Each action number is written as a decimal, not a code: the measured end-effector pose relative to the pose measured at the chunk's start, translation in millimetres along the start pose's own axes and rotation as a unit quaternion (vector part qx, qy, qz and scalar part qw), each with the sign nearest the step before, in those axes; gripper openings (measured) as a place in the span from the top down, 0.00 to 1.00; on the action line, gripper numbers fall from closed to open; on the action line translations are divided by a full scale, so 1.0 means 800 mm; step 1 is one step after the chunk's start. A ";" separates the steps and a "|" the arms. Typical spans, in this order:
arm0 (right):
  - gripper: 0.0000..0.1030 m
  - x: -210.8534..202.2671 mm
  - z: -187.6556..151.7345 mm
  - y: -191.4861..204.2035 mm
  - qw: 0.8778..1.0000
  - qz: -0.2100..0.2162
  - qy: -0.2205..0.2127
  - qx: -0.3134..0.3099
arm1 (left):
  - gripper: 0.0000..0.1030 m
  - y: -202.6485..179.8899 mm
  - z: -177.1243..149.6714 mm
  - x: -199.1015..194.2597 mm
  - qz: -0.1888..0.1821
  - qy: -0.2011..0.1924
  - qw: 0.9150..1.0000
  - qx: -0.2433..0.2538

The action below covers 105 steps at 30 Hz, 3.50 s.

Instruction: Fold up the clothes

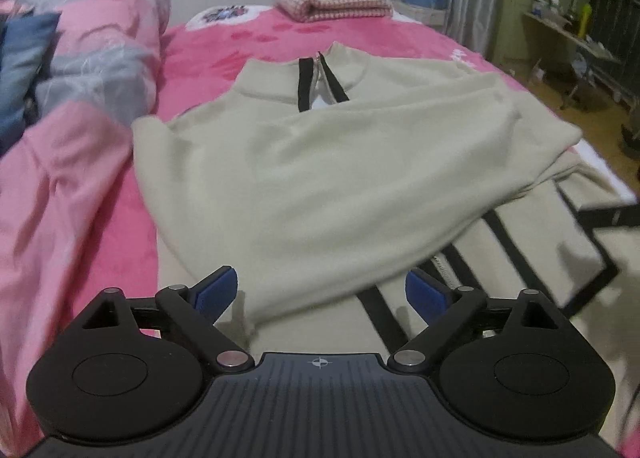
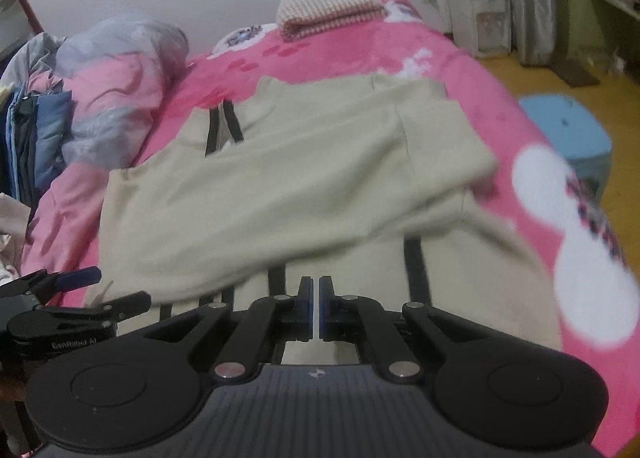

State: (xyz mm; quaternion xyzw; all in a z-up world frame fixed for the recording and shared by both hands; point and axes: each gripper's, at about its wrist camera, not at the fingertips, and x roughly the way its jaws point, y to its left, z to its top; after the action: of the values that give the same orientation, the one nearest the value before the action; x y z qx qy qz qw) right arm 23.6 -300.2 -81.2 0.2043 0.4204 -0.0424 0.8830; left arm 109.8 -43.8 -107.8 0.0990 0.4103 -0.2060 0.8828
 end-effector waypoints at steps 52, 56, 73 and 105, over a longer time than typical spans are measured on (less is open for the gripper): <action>0.86 0.302 0.310 0.073 0.994 0.094 0.003 -0.047 | 0.90 0.134 0.233 0.226 -0.031 -0.089 0.972 -0.215; 0.87 0.245 0.301 0.070 0.989 0.119 -0.005 -0.085 | 0.91 0.121 0.231 0.171 -0.064 -0.101 0.977 -0.178; 0.80 0.132 0.079 0.046 0.958 0.075 -0.024 -0.275 | 0.51 0.060 0.058 0.051 -0.140 -0.020 0.988 -0.058; 0.84 0.218 0.172 -0.031 0.984 0.159 -0.026 0.071 | 0.82 0.167 0.077 0.161 -0.126 -0.129 0.937 -0.299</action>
State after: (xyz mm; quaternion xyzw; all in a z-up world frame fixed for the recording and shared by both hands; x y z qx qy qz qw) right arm 229.9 -360.6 -144.3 0.3294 0.3554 0.0636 0.8724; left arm 285.6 18.1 -166.0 -0.2495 0.3442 -0.1942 0.8840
